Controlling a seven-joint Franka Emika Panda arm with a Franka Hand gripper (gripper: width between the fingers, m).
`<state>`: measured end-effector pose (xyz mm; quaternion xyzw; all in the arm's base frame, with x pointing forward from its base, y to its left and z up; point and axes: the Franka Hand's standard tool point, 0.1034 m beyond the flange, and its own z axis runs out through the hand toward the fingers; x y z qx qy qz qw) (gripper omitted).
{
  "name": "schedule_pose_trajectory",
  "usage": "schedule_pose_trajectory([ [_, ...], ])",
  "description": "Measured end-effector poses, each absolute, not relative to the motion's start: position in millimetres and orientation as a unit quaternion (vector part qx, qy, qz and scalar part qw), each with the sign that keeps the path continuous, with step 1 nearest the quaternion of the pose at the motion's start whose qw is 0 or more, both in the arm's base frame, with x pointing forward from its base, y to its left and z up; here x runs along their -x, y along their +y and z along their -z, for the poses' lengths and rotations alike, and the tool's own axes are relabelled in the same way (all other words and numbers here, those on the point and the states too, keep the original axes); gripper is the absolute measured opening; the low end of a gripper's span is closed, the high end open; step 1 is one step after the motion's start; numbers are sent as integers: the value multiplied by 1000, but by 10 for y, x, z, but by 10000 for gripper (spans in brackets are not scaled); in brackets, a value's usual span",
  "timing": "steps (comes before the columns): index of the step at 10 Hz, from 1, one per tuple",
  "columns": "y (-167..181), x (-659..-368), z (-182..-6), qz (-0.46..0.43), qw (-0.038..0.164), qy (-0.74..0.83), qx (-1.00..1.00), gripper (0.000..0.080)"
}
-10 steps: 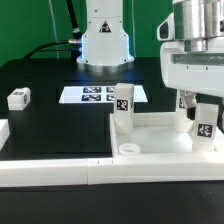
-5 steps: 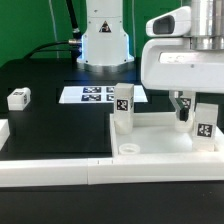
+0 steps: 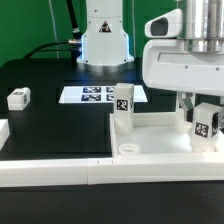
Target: Assemble square table
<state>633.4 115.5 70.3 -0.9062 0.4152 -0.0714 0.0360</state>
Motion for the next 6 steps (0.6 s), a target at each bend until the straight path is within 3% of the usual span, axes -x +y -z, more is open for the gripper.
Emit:
schedule_pose_trajectory([
  [3,1095,-6313,-699,49,49,581,811,301],
  [6,1142,-6277,-684,15,75,779,622,299],
])
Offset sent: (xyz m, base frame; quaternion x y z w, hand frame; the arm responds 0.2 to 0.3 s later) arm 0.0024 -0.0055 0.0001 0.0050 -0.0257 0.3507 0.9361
